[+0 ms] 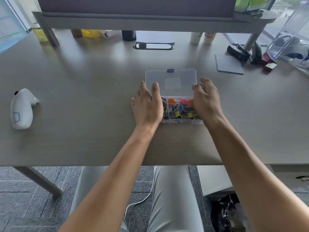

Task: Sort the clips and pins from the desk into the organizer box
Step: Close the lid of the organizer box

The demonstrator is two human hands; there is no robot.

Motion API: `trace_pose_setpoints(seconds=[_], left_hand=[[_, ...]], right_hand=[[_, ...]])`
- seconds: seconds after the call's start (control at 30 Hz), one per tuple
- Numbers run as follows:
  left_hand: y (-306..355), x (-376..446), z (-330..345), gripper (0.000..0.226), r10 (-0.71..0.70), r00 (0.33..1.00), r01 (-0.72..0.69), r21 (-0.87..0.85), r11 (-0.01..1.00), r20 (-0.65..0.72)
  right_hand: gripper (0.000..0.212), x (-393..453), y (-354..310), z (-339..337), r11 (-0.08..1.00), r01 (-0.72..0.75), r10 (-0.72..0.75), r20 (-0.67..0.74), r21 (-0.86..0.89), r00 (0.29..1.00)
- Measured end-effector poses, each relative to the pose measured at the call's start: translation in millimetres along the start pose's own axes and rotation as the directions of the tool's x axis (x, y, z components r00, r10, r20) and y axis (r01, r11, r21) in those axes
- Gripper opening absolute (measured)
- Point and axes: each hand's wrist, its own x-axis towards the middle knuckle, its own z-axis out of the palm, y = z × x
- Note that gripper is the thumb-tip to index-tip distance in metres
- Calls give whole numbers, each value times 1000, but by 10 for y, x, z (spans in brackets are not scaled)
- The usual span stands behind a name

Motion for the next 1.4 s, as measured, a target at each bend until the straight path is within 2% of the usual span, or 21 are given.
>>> trace_pose_setpoints(seconds=[0.1,0.23,0.37,0.5,0.6,0.73,0.9,1.17,1.4], left_hand=[[44,50,65,65,-32,997,21,-158,987,-63],[57,45,92,82,-26,992,-5,-246,969,-124],[55,8,44,63,-18,989,-28,-305,952,-148],[-28,0,-45,44,35,997,-44,-123,991,-72],[-114,-69,-86,24,84,996,-85,-104,991,-8],[-174,-202,-98,40,158,986,-162,92,982,53],[-196,-280,-117,45,198,968,-226,202,953,154],[-205,-312,-99,50,215,951,-286,372,883,221],[-239,-333,-63,46,290,941,-336,373,865,175]], right_hand=[[59,61,5,-22,994,13,-6,-65,111,998],[56,27,18,-81,982,53,-32,-119,182,992],[66,-39,124,-185,976,61,-50,-61,208,997],[29,-118,257,-281,989,127,-125,-24,73,992],[20,-193,348,-308,978,209,-208,25,-22,978],[27,-319,390,-340,931,307,-298,74,-196,952],[34,-345,458,-340,825,414,-395,132,-385,909],[27,-385,477,-288,731,521,-508,159,-440,847],[23,-417,445,-215,652,589,-605,141,-477,784]])
